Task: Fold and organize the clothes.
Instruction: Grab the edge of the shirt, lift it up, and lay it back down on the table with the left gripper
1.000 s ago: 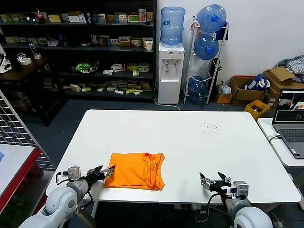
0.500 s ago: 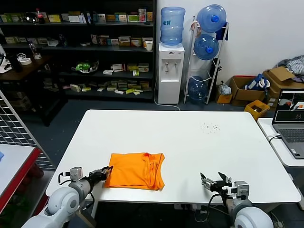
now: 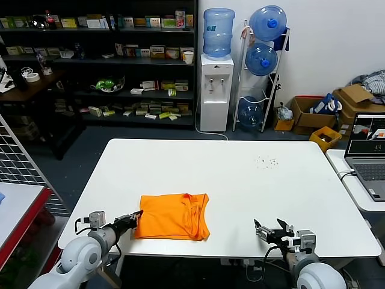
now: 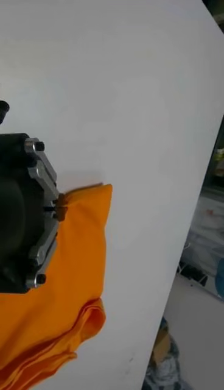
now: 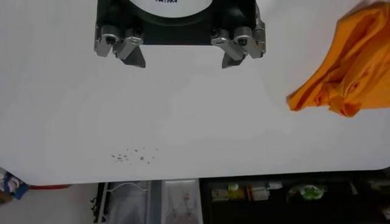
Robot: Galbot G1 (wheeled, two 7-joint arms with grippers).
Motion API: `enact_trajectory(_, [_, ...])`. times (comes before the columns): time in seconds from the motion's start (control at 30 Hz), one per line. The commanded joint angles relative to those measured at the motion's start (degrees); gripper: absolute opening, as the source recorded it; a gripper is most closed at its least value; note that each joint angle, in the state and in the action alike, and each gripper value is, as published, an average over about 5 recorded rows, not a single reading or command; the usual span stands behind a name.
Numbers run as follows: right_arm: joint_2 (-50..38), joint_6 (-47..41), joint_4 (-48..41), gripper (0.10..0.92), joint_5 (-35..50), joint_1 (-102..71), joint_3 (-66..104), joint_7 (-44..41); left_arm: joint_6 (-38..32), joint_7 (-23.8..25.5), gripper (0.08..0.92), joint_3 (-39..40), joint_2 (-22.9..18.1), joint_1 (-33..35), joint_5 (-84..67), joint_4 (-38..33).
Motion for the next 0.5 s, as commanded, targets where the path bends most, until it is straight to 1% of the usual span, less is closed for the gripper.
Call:
enact_trajectory(0.03, [0.1, 0.2, 0.0, 0.823, 0.0, 0.2, -0.1, -0.1, 0.9, -2.0, 0.095, -2.4, 1.0, 1.8, 3.8, -9.4])
enact_trajectory(0.17, [-0.1, 0.3, -0.1, 0.823, 0.1, 0.7, -0.4, -0.1, 1.6, -3.5, 0.095, -4.1, 2.9, 3.1, 6.0, -13.1])
enact_trajectory(0.27, [-0.4, 0.4, -0.2, 0.823, 0.3, 1.2, -0.8, 0.0, 2.1, -4.6, 0.095, -5.1, 5.1, 4.0, 6.3, -14.4])
enact_trajectory(0.37, [-0.7, 0.6, -0.2, 0.823, 0.4, 1.6, -1.0, 0.0, 2.2, -4.8, 0.095, -6.1, 8.4, 4.7, 6.4, -13.9])
enact_trajectory(0.5, [-0.9, 0.9, -0.3, 0.823, 0.6, 1.9, -1.0, -0.2, 2.1, -3.7, 0.095, -7.6, 13.7, 4.4, 5.9, -11.5])
